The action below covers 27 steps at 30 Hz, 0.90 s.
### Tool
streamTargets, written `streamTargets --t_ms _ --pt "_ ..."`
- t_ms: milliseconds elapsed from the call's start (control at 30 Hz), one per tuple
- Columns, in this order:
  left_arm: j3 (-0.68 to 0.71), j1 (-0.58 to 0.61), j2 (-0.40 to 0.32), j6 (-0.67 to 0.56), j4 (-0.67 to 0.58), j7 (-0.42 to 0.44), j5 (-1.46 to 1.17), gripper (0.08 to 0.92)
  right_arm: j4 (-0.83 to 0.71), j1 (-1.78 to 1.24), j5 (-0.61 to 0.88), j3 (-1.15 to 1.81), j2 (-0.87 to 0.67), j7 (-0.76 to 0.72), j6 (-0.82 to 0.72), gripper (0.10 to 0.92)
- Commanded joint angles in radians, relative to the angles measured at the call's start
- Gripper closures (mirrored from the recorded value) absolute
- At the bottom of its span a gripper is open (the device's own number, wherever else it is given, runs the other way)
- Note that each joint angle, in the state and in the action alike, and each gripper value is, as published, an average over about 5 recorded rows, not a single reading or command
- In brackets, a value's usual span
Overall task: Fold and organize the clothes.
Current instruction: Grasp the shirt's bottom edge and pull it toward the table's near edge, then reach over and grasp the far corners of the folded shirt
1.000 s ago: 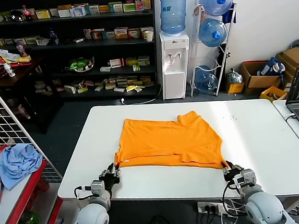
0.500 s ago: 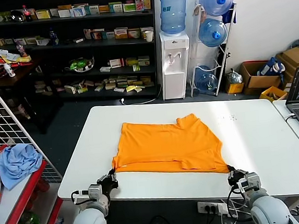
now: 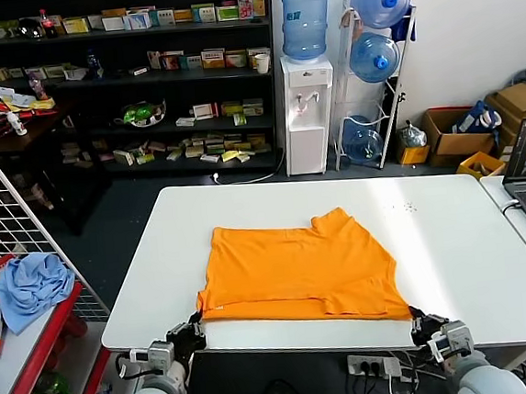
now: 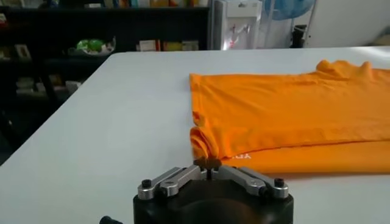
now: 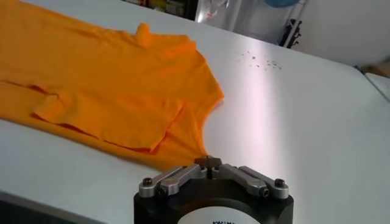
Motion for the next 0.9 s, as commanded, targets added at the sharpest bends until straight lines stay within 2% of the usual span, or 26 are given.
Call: streamTargets --t_ms 33,167,433,600,767,900 --pt "-0.005 0.115 0.04 0.038 -0.122 -0.014 0.015 0.902 0.102 -0.111 0.009 0.033 -0.012 0.003 -0.032 0.898" --pt "-0.011 0.119 0.048 0.036 -0.141 -0.024 0.015 0.825 0.129 -0.115 0.026 0.046 -0.016 0.008 -0.033 0.844" --pt "-0.036 0.058 0.058 0.006 -0.146 -0.012 0.029 0.575 0.116 -0.03 0.11 0.069 -0.04 0.005 0.072 0.611" --pt "-0.005 -0.108 0.046 -0.036 -0.057 0.013 0.029 0.418 -0.019 0.166 0.159 0.019 -0.06 -0.03 0.133 0.472" --pt "0.069 -0.326 0.02 -0.057 0.121 0.029 -0.009 0.281 -0.209 0.412 0.187 -0.071 -0.06 -0.094 0.155 0.299" --pt "0.135 -0.478 -0.008 -0.059 0.264 0.041 -0.045 0.192 -0.368 0.599 0.204 -0.156 -0.03 -0.129 0.154 0.221"
